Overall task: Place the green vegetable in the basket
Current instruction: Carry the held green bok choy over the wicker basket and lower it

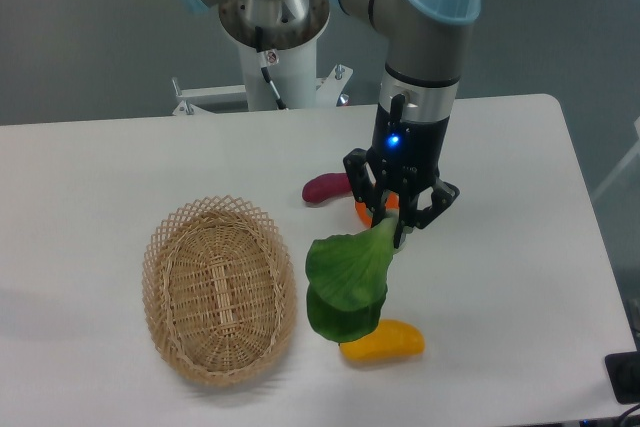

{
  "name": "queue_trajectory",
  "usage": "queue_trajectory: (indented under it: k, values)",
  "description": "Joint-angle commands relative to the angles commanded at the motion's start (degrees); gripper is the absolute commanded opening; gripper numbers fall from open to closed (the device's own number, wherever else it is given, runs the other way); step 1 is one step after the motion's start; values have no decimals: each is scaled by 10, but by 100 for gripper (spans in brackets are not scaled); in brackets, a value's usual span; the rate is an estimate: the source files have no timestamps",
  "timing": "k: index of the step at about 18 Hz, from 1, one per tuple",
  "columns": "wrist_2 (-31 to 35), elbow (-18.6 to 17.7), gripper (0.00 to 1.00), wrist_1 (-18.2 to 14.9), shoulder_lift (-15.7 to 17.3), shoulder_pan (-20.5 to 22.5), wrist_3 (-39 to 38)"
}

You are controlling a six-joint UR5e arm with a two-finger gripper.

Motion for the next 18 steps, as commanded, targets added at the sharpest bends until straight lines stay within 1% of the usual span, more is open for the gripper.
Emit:
queue_trajectory:
  k: [2, 5, 7, 10, 12, 16, 18]
  values:
    - [7, -10, 29, 4, -1, -5, 0]
    - [23, -14, 29, 4, 1, -16, 0]
    - [42, -26, 29, 4, 4, -20, -1]
    - [75, -51, 29, 8, 4, -51, -1]
    - [105, -58, 29, 12, 2, -69, -12]
    - [137, -98, 29, 39, 1, -114, -59]
    - [153, -112, 29, 50, -4, -134, -87]
